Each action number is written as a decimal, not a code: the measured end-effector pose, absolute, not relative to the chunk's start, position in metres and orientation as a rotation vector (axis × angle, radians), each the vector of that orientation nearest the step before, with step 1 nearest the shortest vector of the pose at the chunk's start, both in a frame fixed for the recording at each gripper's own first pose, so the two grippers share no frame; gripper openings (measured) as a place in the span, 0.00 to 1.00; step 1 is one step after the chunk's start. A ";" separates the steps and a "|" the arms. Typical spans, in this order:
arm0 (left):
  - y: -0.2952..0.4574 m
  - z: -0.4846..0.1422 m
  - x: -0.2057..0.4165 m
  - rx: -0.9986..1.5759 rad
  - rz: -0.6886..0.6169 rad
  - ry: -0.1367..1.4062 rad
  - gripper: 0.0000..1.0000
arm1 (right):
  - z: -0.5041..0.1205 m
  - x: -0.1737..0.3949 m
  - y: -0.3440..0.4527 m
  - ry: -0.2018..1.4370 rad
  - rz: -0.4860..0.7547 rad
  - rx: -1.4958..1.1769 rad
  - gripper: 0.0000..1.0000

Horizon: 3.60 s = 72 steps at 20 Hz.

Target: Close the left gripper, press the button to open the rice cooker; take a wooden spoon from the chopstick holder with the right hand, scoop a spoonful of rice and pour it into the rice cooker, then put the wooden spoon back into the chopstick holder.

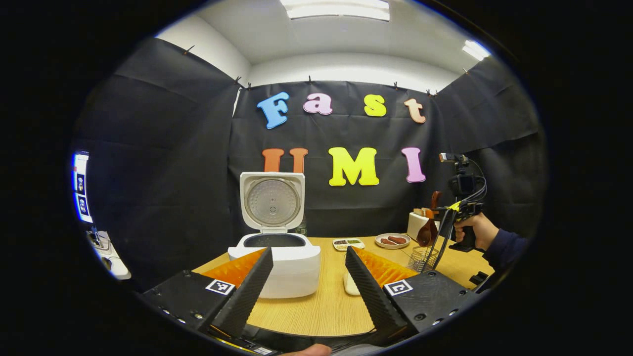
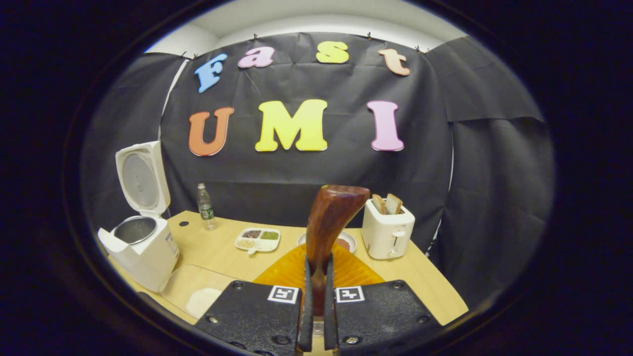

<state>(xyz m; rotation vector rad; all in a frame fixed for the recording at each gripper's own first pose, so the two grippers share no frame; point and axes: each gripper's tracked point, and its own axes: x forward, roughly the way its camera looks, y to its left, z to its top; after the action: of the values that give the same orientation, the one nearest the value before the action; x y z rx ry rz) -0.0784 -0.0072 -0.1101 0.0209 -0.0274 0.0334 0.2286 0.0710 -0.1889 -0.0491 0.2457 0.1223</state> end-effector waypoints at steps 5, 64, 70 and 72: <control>0.005 -0.102 -0.046 0.039 0.070 -0.047 0.94 | -0.202 0.237 0.063 0.228 0.135 0.007 0.24; 0.127 -0.027 0.313 0.010 0.207 0.190 0.96 | -0.147 0.018 0.053 -0.002 0.101 0.024 0.89; 0.120 -0.058 0.267 -0.013 0.190 0.235 0.98 | -0.142 -0.008 0.053 -0.029 0.127 0.005 0.89; 0.114 -0.072 0.253 -0.020 0.179 0.268 0.97 | -0.141 -0.013 0.051 -0.014 0.118 0.019 0.88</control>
<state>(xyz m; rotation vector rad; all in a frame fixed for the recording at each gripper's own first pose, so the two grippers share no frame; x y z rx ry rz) 0.2530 0.1145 -0.0723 -0.0200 0.2678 0.1786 -0.0129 0.0507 -0.1415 0.0192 -0.0144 0.1181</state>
